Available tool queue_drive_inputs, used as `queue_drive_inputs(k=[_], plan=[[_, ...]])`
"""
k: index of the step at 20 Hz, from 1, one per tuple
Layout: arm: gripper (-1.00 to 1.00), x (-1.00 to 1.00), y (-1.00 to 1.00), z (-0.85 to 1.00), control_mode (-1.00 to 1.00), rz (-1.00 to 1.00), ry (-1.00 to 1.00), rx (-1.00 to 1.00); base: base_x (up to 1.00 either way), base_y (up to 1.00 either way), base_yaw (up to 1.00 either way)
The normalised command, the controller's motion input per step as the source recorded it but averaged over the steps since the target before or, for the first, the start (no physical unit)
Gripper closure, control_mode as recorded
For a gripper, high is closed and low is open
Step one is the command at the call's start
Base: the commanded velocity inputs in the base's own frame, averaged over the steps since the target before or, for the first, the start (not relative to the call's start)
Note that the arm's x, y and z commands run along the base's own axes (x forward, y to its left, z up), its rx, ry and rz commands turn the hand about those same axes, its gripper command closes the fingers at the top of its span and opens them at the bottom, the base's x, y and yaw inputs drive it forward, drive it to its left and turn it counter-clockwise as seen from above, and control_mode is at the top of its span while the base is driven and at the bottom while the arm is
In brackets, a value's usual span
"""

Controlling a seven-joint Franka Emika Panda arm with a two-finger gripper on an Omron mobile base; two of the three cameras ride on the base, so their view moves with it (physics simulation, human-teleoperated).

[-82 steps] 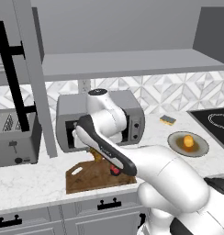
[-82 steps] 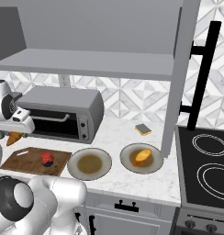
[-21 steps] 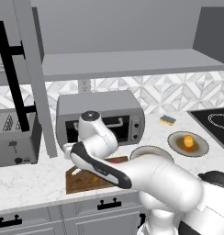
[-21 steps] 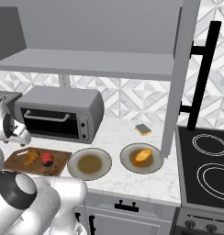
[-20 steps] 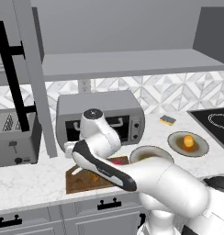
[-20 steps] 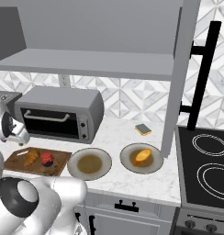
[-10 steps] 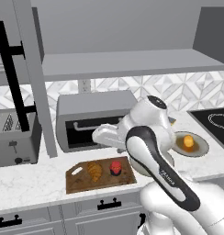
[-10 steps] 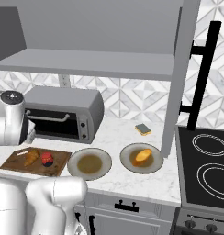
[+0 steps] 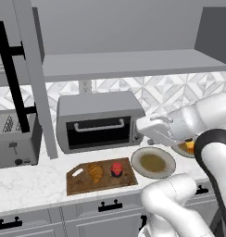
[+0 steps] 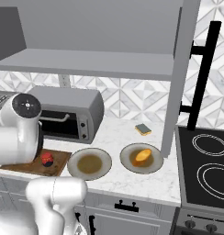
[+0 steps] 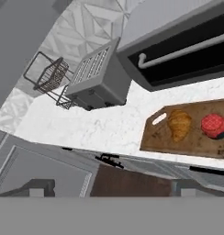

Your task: From the different types of pastries on the counter, select a croissant and place it on the cutting board. Then retrieve a jar of jam from the cabinet and place it alongside the croissant on the cutting board.

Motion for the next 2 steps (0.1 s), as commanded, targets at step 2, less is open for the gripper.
queue_drive_inputs(k=[2], plan=[[-1.00,-1.00,-0.26,0.64,-1.00,0.08,-0.36,0.10,0.00,0.00,0.00]])
